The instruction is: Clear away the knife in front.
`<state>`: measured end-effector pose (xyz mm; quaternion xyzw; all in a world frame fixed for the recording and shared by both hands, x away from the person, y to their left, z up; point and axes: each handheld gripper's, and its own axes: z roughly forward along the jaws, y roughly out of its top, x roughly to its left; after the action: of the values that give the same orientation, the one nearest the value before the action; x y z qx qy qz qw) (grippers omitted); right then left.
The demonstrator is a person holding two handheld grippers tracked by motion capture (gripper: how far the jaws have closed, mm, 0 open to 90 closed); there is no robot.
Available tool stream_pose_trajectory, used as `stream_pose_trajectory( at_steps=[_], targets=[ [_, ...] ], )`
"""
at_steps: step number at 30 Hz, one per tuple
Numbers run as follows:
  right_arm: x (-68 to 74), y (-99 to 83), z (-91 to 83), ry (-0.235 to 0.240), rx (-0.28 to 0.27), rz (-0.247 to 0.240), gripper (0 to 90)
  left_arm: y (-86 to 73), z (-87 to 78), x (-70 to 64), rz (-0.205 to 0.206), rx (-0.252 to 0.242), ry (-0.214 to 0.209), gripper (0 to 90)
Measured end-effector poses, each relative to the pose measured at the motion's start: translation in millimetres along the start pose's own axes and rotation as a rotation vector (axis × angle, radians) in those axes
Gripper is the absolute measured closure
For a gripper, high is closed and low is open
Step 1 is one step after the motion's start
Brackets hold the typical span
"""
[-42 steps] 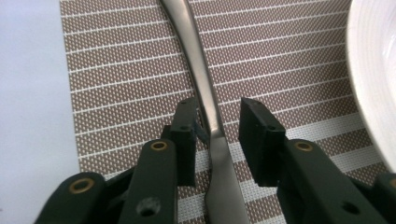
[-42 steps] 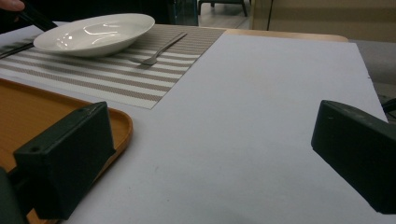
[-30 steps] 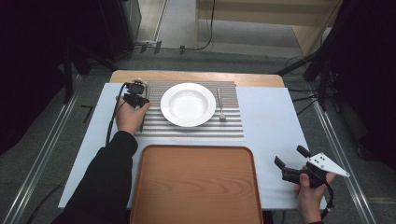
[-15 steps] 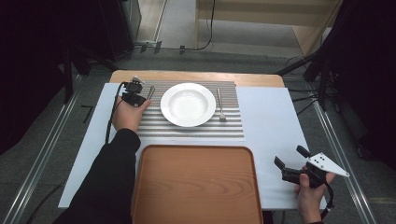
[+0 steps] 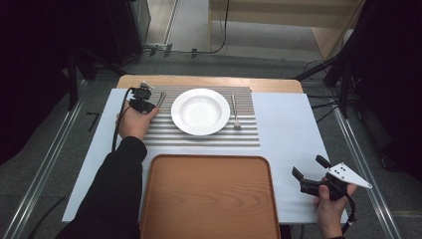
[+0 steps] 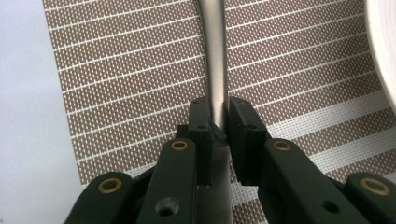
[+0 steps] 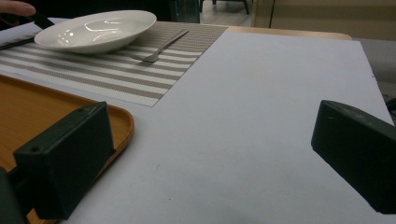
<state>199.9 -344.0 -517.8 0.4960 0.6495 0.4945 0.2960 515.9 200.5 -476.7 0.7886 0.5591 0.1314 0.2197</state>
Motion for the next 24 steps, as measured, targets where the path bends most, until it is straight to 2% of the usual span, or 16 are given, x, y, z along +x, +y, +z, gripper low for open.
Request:
stream_pose_trajectory(
  at_steps=[4, 7, 10, 19, 24],
  targets=[
    [-0.4, 0.1, 0.2, 0.0, 0.001, -0.001, 0.0, -1.8, -0.4, -2.0, 0.012, -0.011, 0.011, 79.4],
    [-0.7, 0.1, 0.2, -0.001, -0.001, 0.002, 0.0, -2.4, -2.3, 2.2, -0.01, -0.011, -0.021, 79.4],
    [-0.9, 0.1, 0.0, 0.0, -0.001, 0.005, 0.0, -3.3, -6.4, 1.0, 0.008, -0.02, -0.016, 79.4],
    [-1.0, 0.0, -0.2, 0.001, -0.002, 0.007, 0.0, -8.5, -16.5, -1.7, 0.0, -0.073, -0.063, 79.3],
    [-0.8, 0.0, -0.1, 0.0, -0.001, 0.006, 0.0, -9.2, -23.2, -3.5, 0.022, -0.083, -0.075, 79.3]
  ],
)
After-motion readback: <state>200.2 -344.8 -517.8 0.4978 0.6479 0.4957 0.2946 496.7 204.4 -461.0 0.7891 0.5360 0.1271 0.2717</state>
